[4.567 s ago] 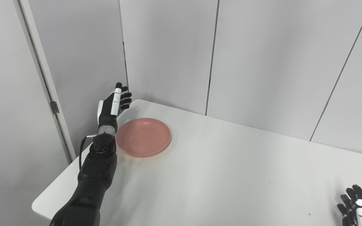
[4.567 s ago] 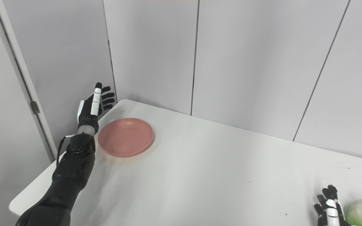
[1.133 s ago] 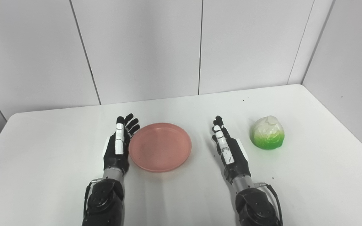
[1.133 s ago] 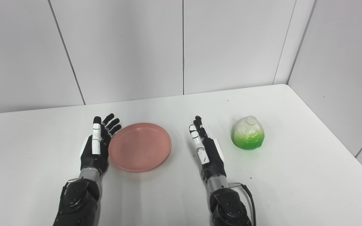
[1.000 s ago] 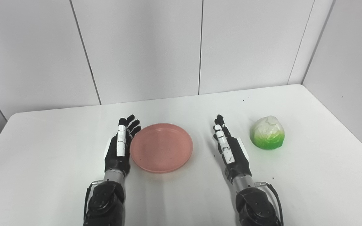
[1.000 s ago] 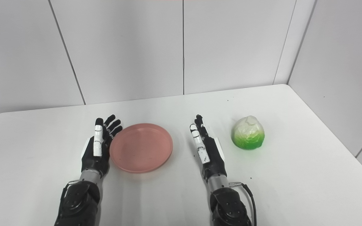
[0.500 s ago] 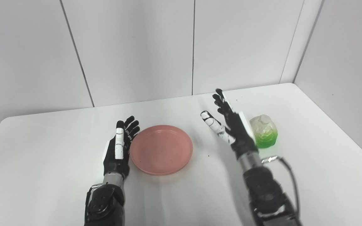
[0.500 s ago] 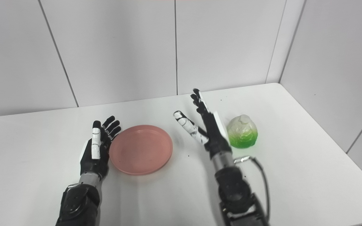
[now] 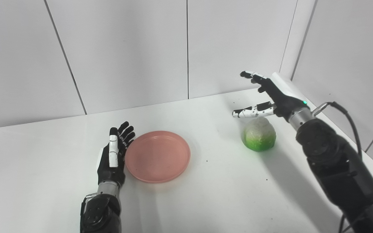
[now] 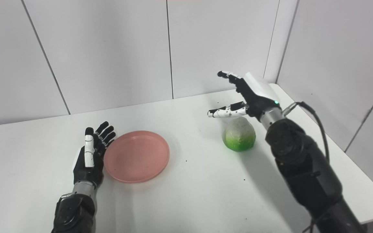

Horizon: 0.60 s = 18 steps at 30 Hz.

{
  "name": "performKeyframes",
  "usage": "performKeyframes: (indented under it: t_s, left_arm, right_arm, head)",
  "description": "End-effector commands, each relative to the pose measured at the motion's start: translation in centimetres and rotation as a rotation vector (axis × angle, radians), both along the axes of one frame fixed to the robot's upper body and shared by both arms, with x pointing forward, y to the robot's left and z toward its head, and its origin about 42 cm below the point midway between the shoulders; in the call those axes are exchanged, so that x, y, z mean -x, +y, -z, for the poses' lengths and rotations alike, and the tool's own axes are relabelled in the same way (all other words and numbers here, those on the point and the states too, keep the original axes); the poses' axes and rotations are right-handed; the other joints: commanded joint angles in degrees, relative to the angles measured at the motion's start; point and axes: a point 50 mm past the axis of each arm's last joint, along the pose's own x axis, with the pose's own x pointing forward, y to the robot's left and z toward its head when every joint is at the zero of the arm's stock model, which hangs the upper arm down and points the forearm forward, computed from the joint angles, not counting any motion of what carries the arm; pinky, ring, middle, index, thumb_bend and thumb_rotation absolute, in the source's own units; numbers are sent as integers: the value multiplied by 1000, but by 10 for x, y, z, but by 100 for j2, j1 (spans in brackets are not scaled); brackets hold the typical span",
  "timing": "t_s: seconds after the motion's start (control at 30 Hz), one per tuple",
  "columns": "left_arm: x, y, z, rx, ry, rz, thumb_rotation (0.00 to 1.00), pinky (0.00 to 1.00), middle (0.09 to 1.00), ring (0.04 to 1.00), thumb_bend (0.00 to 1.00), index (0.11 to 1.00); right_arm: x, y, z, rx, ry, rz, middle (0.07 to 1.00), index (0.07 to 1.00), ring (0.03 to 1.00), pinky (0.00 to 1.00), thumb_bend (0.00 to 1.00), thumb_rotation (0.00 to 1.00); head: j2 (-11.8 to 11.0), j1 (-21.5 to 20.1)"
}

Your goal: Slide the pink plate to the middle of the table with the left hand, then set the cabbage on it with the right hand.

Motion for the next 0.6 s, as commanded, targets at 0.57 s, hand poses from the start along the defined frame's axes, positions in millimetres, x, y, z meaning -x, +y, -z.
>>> performKeyframes:
  t_s: [0.57]
  left_arm:
    - [-6,4,-13,41,2,19,957,908,890,904,747,852]
  right_arm:
    - [-28,-27,-12,466,353,-54,1000,990,996,955,1000,249]
  head:
    - [-27,-383]
